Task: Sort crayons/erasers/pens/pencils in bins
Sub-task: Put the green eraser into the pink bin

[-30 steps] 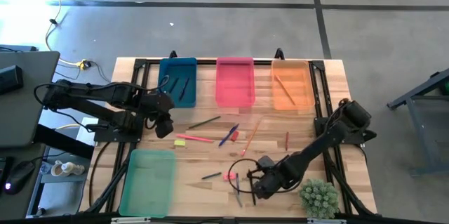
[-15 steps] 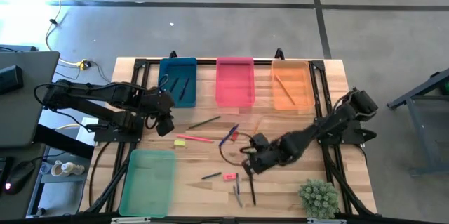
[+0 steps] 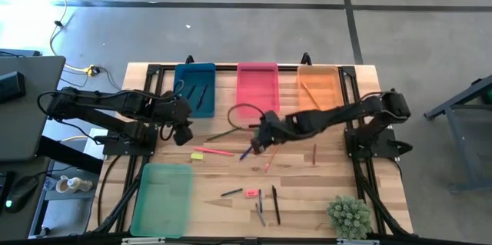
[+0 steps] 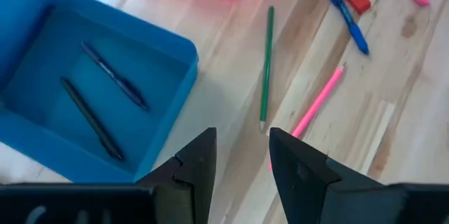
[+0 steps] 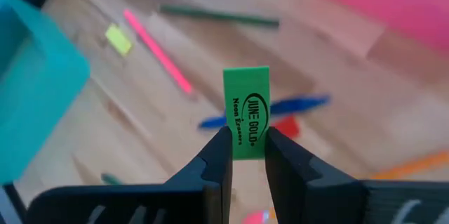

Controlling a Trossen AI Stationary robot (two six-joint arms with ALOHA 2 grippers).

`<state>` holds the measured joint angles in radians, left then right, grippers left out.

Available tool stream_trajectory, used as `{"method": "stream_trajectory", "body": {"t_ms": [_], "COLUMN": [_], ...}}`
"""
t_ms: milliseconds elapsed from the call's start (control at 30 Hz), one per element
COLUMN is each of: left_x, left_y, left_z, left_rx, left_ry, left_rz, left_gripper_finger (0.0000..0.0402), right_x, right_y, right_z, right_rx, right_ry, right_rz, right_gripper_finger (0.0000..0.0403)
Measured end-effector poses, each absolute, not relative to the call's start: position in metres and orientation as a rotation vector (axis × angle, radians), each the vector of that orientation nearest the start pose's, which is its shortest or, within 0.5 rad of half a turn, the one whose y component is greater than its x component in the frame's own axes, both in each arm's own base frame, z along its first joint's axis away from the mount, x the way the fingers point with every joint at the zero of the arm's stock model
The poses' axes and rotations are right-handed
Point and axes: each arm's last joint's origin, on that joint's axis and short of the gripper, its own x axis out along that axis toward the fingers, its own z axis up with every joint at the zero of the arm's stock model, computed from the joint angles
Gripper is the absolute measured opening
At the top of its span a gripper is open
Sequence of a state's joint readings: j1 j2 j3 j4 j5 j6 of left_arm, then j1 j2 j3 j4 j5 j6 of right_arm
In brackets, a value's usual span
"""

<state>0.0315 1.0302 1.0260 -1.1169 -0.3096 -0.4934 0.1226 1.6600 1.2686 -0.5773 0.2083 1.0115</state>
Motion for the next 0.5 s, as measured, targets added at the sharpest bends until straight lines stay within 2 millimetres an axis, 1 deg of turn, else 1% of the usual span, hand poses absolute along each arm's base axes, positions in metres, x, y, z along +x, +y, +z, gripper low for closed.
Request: {"method": "stream_trajectory", "body": {"t_ms": [200, 333, 500], "left_x": [0.177, 0.182, 0.186], "left_y": [0.015, 0.015, 0.014], "left_z": [0.307, 0.308, 0.308], "left_rx": [-0.270, -0.254, -0.283], "left_ry": [0.938, 0.909, 0.896], "left_rz": [0.545, 0.515, 0.491], "left_gripper_finger": [0.0119, 0.0119, 0.0119], "right_x": [0.352, 0.353, 0.352], "right_y": [0.000, -0.025, -0.054], "right_z": [0.253, 0.254, 0.256], "right_rx": [0.725, 0.676, 0.523], "right_ry": [0.754, 0.728, 0.716], "right_rz": [-0.561, -0.581, -0.606], "right_gripper_finger": [0.0053, 0.0053, 0.0053]}}
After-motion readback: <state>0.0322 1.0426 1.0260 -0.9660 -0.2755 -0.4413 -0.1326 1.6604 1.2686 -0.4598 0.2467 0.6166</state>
